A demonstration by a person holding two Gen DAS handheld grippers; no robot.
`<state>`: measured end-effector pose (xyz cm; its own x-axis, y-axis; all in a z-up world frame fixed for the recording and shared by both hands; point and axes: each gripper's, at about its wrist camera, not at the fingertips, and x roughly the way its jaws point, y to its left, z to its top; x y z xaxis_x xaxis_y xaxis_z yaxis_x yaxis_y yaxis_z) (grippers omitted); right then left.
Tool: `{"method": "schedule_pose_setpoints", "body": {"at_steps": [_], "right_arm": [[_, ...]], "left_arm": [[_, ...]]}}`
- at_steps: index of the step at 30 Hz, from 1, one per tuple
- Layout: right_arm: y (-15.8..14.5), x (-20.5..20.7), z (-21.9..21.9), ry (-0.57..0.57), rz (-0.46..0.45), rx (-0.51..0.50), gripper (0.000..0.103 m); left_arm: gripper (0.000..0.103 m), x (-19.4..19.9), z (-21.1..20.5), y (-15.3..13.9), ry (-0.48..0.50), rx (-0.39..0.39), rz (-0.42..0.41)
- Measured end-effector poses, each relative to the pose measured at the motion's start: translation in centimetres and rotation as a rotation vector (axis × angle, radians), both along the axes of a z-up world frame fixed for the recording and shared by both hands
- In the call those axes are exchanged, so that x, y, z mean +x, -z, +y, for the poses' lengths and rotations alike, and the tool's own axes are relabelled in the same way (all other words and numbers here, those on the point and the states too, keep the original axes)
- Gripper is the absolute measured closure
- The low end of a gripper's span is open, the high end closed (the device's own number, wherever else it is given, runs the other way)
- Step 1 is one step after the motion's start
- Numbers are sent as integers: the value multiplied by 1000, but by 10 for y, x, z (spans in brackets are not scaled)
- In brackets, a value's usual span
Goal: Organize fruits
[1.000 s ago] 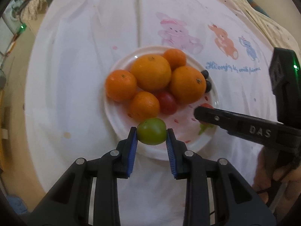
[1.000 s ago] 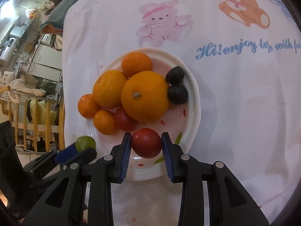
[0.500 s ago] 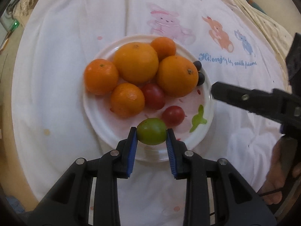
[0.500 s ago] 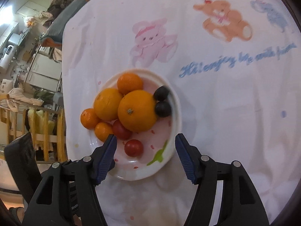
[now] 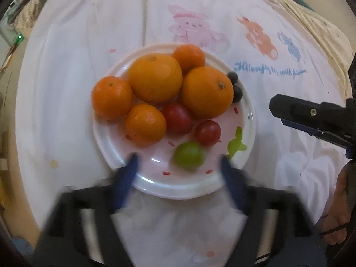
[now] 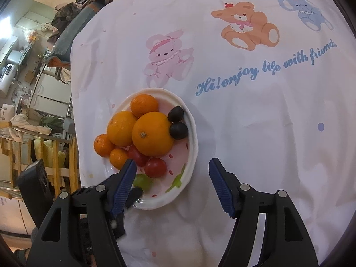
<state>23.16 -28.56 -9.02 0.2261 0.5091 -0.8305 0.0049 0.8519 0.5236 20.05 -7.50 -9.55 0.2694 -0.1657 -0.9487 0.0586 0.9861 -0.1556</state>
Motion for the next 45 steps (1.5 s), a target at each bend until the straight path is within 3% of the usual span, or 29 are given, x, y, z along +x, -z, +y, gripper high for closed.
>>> {"method": "schedule_pose_setpoints", "body": {"at_steps": [4, 8, 10, 14, 17, 19, 25, 27, 28, 31, 36, 42, 45], "right_arm": [[-3, 0, -4, 12, -6, 1, 33], [-11, -11, -6, 19, -21, -15, 33], [-18, -20, -5, 15, -39, -12, 32], [-38, -37, 2, -4, -126, -42, 18], [-50, -52, 7, -17, -194, -87, 17], [-54, -66, 7, -6, -219, -87, 17], [-67, -100, 11, 11, -295, -104, 13], [-68, -110, 15, 3, -311, -97, 0], [-68, -116, 17, 2, -318, -97, 0], [-72, -133, 25, -10, -371, -135, 0], [-84, -165, 34, 7, -519, -237, 0], [-85, -175, 38, 26, -560, -245, 0], [-84, -175, 45, 20, -583, -294, 0]], "left_arm": [[16, -8, 1, -10, 24, -21, -6], [16, -29, 13, -16, 40, 56, 5], [16, -36, 25, -24, 5, 83, -21], [16, -48, 52, -47, -79, 98, -90], [16, -62, 78, -68, -191, 83, -175], [16, -67, 84, -77, -211, 82, -216], [15, -91, 91, -96, -201, 91, -311], [7, -99, 88, -100, -182, 96, -331], [2, -103, 87, -101, -176, 85, -338], [1, -116, 84, -104, -168, 34, -358], [1, -133, 73, -108, -146, 89, -411], [1, -144, 54, -107, -90, 144, -488], [1, -144, 55, -109, -103, 135, -504]]}}
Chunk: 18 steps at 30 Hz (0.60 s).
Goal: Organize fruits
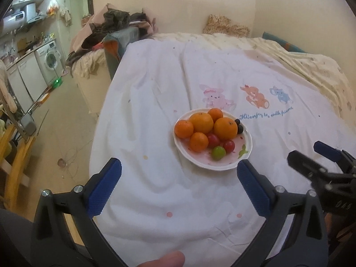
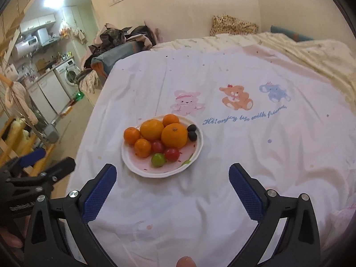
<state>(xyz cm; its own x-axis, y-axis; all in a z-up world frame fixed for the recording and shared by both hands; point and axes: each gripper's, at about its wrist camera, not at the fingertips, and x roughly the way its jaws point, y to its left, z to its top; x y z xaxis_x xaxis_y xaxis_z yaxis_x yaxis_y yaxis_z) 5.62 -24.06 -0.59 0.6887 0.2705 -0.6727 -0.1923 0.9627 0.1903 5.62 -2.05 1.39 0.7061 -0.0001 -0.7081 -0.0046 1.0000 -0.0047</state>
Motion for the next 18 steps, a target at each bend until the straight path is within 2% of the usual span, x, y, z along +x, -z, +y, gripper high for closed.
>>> {"method": "schedule_pose_setpoints", "body": {"at_steps": [7, 12, 18], "right_arm": [[4, 0, -1, 16, -1, -23, 0], [2, 0, -1, 33, -14, -35, 0], [4, 1, -5, 44, -6, -29, 0]], "left_arm": [[1, -1, 7, -3, -29, -27, -3], [1, -1, 11, 1, -29, -62, 35], [1, -1, 13, 4, -48, -61, 43]]}}
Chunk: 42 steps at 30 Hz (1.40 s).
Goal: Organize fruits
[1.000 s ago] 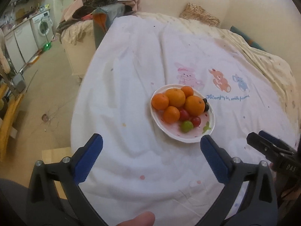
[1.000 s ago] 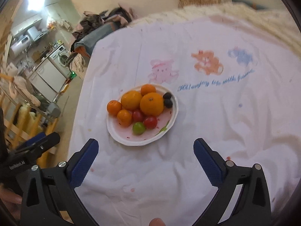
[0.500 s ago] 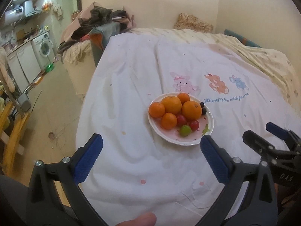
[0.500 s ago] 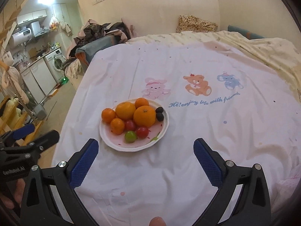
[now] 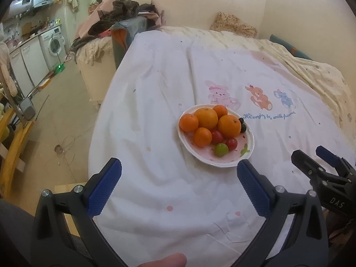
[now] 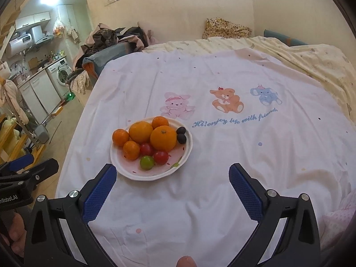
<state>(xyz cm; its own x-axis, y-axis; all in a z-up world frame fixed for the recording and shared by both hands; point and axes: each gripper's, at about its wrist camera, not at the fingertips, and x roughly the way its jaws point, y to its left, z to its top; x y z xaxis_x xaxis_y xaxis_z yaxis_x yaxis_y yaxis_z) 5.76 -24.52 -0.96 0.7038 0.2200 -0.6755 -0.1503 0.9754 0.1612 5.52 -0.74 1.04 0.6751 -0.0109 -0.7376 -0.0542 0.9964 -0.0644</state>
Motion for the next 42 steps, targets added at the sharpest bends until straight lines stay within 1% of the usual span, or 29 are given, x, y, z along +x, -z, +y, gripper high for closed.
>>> {"method": "schedule_pose_setpoints", "body": {"at_steps": [4, 11, 42], "right_arm": [[0, 0, 0, 0, 2, 3, 0], [0, 0, -1, -1, 1, 3, 0], [-1, 1, 1, -4, 15, 11, 0]], "left_arm": [[1, 0, 1, -1, -7, 1, -8], [1, 1, 3, 0, -15, -4, 2], [1, 3, 6, 1, -9, 4, 16]]}}
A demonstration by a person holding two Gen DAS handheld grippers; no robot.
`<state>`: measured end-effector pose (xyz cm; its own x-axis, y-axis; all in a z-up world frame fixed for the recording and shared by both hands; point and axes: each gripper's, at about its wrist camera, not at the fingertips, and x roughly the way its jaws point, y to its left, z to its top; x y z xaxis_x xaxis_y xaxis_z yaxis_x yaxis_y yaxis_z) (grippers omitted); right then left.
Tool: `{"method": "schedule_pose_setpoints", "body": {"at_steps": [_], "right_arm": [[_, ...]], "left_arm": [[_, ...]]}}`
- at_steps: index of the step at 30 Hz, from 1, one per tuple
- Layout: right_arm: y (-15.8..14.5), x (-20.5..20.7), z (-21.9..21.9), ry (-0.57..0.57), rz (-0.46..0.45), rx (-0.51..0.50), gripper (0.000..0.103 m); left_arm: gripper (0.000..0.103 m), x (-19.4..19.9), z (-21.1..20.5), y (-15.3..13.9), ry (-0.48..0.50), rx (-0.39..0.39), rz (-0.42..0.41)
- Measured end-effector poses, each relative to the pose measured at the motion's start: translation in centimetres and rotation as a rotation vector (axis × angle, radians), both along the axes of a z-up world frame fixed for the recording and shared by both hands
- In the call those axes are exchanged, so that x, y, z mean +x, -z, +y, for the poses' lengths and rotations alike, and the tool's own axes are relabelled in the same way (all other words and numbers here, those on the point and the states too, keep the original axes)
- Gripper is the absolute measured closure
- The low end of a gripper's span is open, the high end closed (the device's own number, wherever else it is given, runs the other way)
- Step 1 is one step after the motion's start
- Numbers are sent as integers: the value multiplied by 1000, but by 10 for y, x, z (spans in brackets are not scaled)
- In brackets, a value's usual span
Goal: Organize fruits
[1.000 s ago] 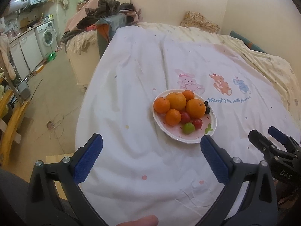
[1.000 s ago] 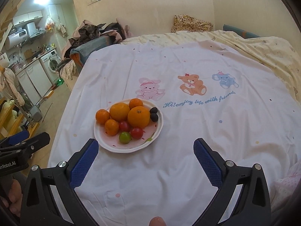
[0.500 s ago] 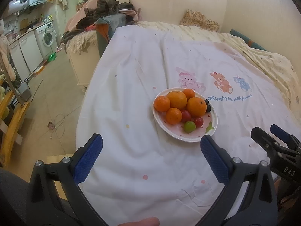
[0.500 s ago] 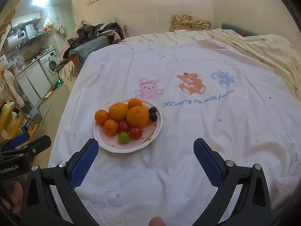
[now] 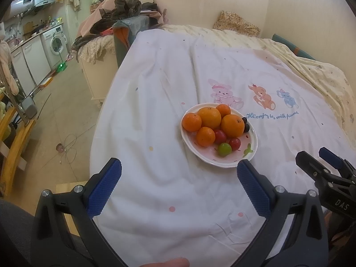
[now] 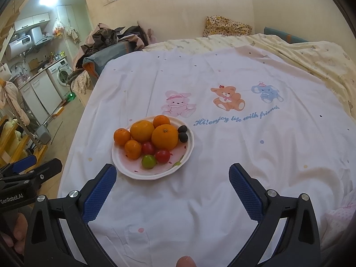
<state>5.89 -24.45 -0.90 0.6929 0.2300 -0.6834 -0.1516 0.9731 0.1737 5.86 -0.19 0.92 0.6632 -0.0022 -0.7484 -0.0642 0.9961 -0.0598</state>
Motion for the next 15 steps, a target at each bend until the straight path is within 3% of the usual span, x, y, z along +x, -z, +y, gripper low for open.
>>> {"method": "schedule_pose_setpoints", "body": {"at_steps": [15], "right_arm": [[0, 0, 1, -9, 6, -2, 0]], "left_arm": [[1, 1, 0, 1, 0, 4, 9]]}}
